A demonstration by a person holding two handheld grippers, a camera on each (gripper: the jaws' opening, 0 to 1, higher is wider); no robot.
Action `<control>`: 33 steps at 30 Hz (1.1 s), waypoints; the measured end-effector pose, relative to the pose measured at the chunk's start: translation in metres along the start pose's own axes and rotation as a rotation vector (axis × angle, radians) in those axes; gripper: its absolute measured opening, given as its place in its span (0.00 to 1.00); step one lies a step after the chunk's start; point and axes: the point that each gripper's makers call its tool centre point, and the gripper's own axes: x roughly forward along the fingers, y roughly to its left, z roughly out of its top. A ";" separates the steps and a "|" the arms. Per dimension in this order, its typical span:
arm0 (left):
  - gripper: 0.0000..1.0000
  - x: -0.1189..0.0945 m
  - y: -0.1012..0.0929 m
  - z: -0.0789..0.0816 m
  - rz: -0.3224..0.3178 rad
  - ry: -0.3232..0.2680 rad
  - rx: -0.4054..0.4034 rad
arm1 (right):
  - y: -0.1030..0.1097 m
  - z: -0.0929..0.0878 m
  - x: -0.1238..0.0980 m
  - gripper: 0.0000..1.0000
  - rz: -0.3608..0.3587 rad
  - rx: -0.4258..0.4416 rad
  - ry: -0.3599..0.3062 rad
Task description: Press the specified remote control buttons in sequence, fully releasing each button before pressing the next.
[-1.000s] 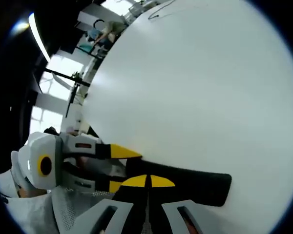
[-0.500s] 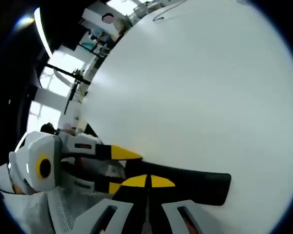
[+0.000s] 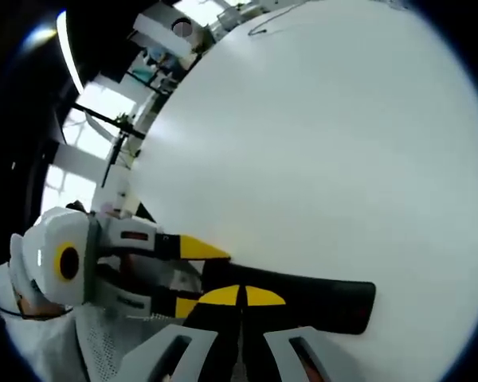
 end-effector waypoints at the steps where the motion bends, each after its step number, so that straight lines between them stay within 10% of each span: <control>1: 0.25 0.000 0.001 0.000 -0.003 -0.002 -0.008 | 0.000 0.000 0.000 0.00 0.002 0.003 -0.001; 8: 0.25 0.000 0.000 0.000 -0.011 -0.013 0.010 | 0.014 0.002 -0.005 0.00 0.037 -0.058 -0.014; 22: 0.25 0.000 0.000 0.000 -0.015 -0.021 0.014 | 0.046 0.053 -0.105 0.00 -0.115 -0.397 -0.553; 33: 0.25 0.000 -0.001 0.000 -0.016 -0.006 0.015 | 0.027 0.054 -0.153 0.47 -0.250 -0.341 -0.802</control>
